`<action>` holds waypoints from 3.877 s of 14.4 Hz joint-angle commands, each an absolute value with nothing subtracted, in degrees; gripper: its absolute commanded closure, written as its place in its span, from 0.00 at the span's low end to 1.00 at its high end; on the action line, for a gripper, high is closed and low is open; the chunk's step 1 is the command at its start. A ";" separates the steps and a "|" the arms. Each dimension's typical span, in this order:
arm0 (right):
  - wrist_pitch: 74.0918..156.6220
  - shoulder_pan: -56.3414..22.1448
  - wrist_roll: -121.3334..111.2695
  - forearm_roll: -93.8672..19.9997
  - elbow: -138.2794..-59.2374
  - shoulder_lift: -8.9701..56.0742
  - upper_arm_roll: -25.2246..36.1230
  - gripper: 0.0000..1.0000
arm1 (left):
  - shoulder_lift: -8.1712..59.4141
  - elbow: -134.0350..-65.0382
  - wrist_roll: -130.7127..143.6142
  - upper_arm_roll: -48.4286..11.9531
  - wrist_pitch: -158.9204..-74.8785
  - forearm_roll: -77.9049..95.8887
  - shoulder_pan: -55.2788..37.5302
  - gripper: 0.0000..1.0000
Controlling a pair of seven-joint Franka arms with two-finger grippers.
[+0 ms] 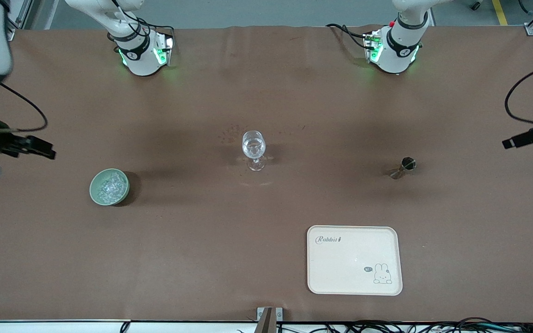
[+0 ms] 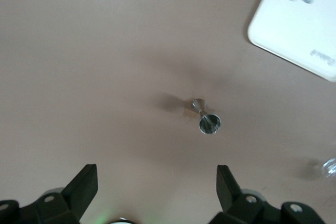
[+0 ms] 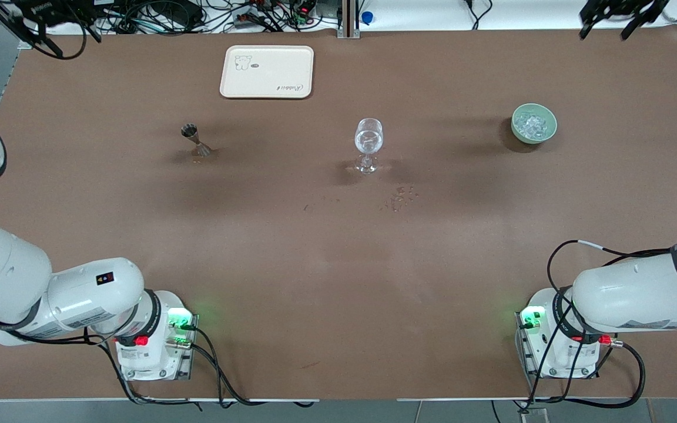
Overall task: Pour wine and add ice with both arms
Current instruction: 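Reach the right gripper into the ice bowl while the left gripper reaches the jigger, then grasp an ice cube with the right gripper while the left gripper grasps the jigger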
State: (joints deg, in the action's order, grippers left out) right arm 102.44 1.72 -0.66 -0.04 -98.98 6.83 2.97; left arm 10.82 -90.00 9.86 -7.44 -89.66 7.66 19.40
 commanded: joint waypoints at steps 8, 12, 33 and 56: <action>134.70 0.35 -0.18 -0.97 -122.06 12.99 2.72 0.00 | 27.31 -88.07 25.57 -7.91 -89.47 21.88 21.89 0.02; 143.34 0.35 -0.18 -0.97 -123.57 18.01 2.72 0.01 | 33.91 -88.15 26.10 -7.91 -89.65 26.18 23.64 0.03; 144.32 0.18 0.18 -1.05 -121.64 22.06 2.72 0.43 | 49.74 -89.03 31.28 -8.00 -89.65 40.08 22.59 0.24; 144.14 -0.09 0.26 -1.05 -121.91 22.50 2.72 0.73 | 49.92 -92.11 32.17 -9.14 -88.51 40.08 22.24 0.52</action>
